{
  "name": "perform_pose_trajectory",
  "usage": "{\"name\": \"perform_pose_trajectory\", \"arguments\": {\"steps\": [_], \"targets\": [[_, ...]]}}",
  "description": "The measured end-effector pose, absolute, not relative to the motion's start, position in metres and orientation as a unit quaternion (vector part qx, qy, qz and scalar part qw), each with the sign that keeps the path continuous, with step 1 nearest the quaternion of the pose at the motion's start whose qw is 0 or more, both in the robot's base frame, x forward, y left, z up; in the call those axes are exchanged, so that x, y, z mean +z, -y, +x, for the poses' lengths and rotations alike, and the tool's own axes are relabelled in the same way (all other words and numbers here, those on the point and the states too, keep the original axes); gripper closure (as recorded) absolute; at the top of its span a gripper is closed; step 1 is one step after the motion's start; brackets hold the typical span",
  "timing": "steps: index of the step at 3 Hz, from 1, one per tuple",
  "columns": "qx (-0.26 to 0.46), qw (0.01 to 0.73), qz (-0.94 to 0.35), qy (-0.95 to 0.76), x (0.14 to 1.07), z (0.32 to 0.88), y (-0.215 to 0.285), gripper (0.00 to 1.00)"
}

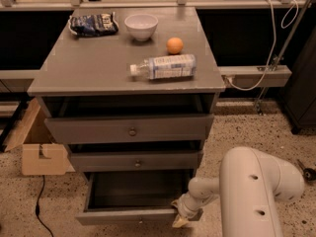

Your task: Open bottom drawer

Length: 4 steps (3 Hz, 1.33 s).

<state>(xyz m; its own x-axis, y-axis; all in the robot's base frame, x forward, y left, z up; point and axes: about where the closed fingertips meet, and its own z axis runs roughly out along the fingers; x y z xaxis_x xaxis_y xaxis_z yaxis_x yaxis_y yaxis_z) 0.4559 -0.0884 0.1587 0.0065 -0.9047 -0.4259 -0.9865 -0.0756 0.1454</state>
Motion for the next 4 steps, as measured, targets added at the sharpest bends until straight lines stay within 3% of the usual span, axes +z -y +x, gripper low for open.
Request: {"name": "perform_pose_trajectory", "arguments": {"steps": [1, 2, 4], "targets": [[0.210, 0.097, -0.703, -0.673, 0.1608, 0.4559, 0.0883, 0.73], [0.210, 0.097, -0.703, -0.673, 0.1608, 0.4559, 0.0883, 0.69], [0.210, 0.097, -0.703, -0.673, 0.1608, 0.4558, 0.0883, 0.23]]}}
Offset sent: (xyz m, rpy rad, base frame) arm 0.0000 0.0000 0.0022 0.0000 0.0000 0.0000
